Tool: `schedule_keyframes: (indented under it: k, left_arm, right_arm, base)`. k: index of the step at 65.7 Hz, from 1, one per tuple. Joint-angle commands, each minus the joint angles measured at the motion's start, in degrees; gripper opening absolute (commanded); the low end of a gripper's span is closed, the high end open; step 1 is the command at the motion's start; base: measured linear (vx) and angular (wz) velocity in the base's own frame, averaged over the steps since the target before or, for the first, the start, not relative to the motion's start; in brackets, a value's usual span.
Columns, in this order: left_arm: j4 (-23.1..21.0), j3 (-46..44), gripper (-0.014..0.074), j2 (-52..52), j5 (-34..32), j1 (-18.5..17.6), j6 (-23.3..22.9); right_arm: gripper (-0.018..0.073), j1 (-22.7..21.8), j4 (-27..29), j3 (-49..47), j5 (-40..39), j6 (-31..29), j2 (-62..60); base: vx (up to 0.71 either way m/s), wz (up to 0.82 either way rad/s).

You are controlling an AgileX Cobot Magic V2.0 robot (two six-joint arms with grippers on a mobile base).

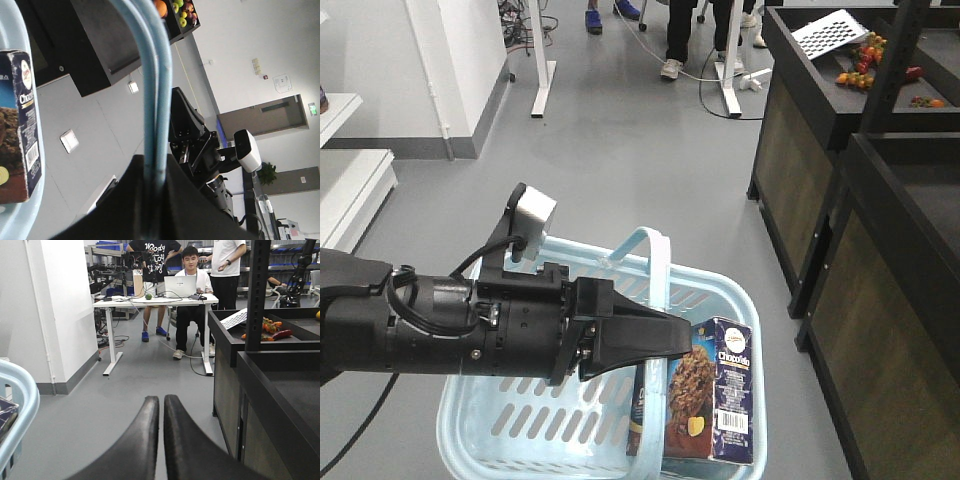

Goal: Left arm holds basket, right arm returns cookies
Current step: 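Hold the basket with the left gripper while turning past the desks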

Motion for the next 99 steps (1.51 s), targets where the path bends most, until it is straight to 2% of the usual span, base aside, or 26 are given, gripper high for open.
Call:
schedule_keyframes:
  k: [1,66,99]
  left_arm:
    - [-6.8,-2.1,-0.0003,-1.8,2.9,-0.3,1.1]
    - [-6.8,-2.1,-0.0003,-1.8,2.9,-0.3,1.1]
    - [-6.8,-2.1,-0.0003,-1.8,2.9,-0.3,1.1]
  right_arm:
    - [-0.0011,-0.1,-0.4,1.1,-3.9,-0.2,-0.7]
    - [-0.0011,-0.1,-0.4,1.1,-3.9,-0.2,-0.7]
    - [-0.0011,-0.1,-0.4,1.1,-3.9,-0.2,-0.7]
  base:
    - [0.36,0.04]
    - [0.38,0.01]
    - [0.34,0.21]
